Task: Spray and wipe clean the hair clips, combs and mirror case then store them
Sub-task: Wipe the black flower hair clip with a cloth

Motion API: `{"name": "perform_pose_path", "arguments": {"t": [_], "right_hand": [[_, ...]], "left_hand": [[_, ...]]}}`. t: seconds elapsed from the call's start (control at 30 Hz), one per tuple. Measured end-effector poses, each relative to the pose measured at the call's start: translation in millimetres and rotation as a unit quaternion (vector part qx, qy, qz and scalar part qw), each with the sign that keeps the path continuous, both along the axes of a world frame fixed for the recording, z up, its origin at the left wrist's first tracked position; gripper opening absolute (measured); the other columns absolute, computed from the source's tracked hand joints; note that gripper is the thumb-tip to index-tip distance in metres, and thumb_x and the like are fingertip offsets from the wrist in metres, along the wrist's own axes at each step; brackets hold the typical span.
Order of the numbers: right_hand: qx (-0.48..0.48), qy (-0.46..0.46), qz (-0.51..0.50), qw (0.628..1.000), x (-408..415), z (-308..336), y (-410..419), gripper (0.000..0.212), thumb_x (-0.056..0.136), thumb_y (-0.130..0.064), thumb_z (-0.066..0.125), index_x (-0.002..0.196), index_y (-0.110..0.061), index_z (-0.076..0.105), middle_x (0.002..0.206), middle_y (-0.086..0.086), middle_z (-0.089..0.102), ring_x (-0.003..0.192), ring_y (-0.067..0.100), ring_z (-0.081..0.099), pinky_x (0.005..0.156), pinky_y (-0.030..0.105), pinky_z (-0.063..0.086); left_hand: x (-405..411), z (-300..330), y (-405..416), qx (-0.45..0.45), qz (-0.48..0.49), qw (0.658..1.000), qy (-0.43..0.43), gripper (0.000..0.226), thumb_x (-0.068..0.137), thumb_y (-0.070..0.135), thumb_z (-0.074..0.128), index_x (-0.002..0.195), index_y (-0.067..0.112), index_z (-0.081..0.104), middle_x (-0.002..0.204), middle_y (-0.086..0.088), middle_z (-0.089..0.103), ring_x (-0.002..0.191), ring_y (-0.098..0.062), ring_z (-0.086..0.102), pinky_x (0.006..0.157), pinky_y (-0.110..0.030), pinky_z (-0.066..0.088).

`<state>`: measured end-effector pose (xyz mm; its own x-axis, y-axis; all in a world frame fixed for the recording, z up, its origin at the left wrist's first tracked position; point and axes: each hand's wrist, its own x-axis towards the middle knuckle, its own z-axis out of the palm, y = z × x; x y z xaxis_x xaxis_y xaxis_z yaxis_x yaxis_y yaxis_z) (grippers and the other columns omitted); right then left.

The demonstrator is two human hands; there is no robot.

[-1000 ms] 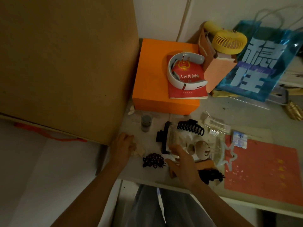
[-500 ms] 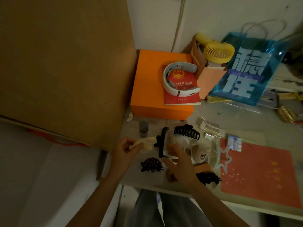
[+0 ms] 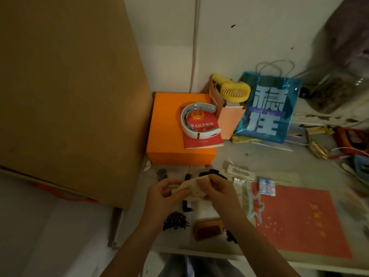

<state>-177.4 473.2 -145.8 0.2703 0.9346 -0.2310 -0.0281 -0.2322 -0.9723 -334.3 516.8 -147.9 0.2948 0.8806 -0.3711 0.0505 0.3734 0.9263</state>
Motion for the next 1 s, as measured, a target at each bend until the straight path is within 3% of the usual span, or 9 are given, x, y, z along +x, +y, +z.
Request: {"name": "perform_pose_path", "arguments": {"t": [0.07, 0.17, 0.37, 0.47, 0.57, 0.77, 0.83, 0.9, 1.0], "right_hand": [[0.007, -0.006, -0.010, 1.000, 6.3, 2.4, -4.3, 0.016, 0.093, -0.007, 0.056, 0.080, -0.009, 0.065, 0.059, -0.008, 0.064, 0.052, -0.001, 0.058, 0.049, 0.010, 0.044], [-0.003, 0.025, -0.024, 0.999, 10.5, 4.5, -11.5, 0.015, 0.092, -0.006, 0.056, 0.082, -0.009, 0.067, 0.059, -0.008, 0.066, 0.050, -0.002, 0.059, 0.048, 0.009, 0.044], [-0.082, 0.062, -0.025, 0.994, 1.3, -7.9, -19.2, 0.009, 0.086, -0.011, 0.065, 0.089, -0.004, 0.069, 0.086, 0.012, 0.072, 0.084, 0.024, 0.069, 0.073, 0.028, 0.057], [-0.102, 0.036, -0.045, 0.993, -2.3, -16.6, -21.7, 0.004, 0.087, -0.013, 0.065, 0.084, -0.012, 0.066, 0.082, 0.004, 0.069, 0.080, 0.017, 0.068, 0.073, 0.028, 0.055], [-0.116, 0.011, -0.068, 0.991, 1.0, -26.5, -28.3, 0.007, 0.089, -0.014, 0.063, 0.082, -0.016, 0.064, 0.079, -0.001, 0.066, 0.075, 0.010, 0.066, 0.069, 0.024, 0.055], [-0.170, 0.030, -0.093, 0.981, 12.7, -41.7, -41.2, 0.006, 0.089, -0.016, 0.063, 0.088, -0.010, 0.064, 0.083, 0.010, 0.067, 0.078, 0.030, 0.066, 0.073, 0.040, 0.055], [-0.186, 0.015, -0.086, 0.979, 13.6, -46.2, -44.6, 0.008, 0.089, -0.018, 0.062, 0.092, -0.010, 0.064, 0.088, 0.011, 0.067, 0.078, 0.024, 0.067, 0.068, 0.032, 0.056], [-0.196, 0.001, -0.081, 0.977, 12.8, -49.6, -47.7, 0.008, 0.090, -0.019, 0.061, 0.092, -0.012, 0.064, 0.085, 0.007, 0.066, 0.070, 0.010, 0.066, 0.057, 0.017, 0.050], [-0.203, -0.005, -0.078, 0.976, 11.8, -54.3, -49.8, 0.005, 0.091, -0.018, 0.060, 0.091, -0.013, 0.063, 0.080, 0.004, 0.064, 0.054, -0.004, 0.060, 0.045, 0.007, 0.042]], "left_hand": [[1.3, 2.6, -1.3, -0.002, -0.009, 1.000, -0.009, 0.029, 0.069, 0.027, 0.073, 0.095, 0.015, 0.071, 0.086, 0.003, 0.075, 0.078, -0.008, 0.071, 0.059, -0.014, 0.052], [2.1, 0.9, -4.3, -0.003, -0.011, 1.000, -0.013, 0.029, 0.068, 0.028, 0.072, 0.093, 0.014, 0.073, 0.087, -0.001, 0.075, 0.080, -0.012, 0.071, 0.061, -0.016, 0.053], [2.3, -14.2, -10.5, 0.005, 0.002, 1.000, 0.029, 0.031, 0.060, 0.031, 0.076, 0.088, 0.017, 0.071, 0.085, -0.003, 0.074, 0.082, -0.015, 0.071, 0.066, -0.023, 0.057], [-6.6, -32.0, -8.9, -0.001, 0.010, 0.999, 0.054, 0.035, 0.062, 0.026, 0.079, 0.095, 0.021, 0.069, 0.083, 0.003, 0.073, 0.081, -0.008, 0.070, 0.066, -0.019, 0.056], [-24.1, -63.1, -7.0, -0.010, -0.008, 0.994, 0.112, 0.047, 0.069, 0.010, 0.082, 0.111, 0.018, 0.064, 0.102, 0.006, 0.069, 0.093, -0.007, 0.065, 0.077, -0.019, 0.053], [-48.8, -120.4, -17.9, -0.052, -0.099, 0.970, 0.218, 0.079, 0.064, 0.013, 0.087, 0.134, 0.015, 0.050, 0.128, 0.005, 0.046, 0.117, -0.011, 0.044, 0.097, -0.027, 0.042], [-51.7, -131.2, -22.4, -0.073, -0.107, 0.969, 0.211, 0.079, 0.064, 0.011, 0.086, 0.134, 0.013, 0.050, 0.133, -0.001, 0.048, 0.119, -0.013, 0.045, 0.101, -0.029, 0.041], [-53.8, -139.6, -24.5, -0.085, -0.111, 0.968, 0.209, 0.076, 0.065, 0.008, 0.085, 0.133, 0.010, 0.051, 0.135, -0.007, 0.050, 0.121, -0.018, 0.047, 0.103, -0.029, 0.040], [-54.8, -146.9, -25.0, -0.088, -0.118, 0.967, 0.208, 0.073, 0.067, 0.009, 0.084, 0.133, 0.010, 0.051, 0.132, -0.005, 0.053, 0.118, -0.015, 0.048, 0.099, -0.023, 0.039]]}}
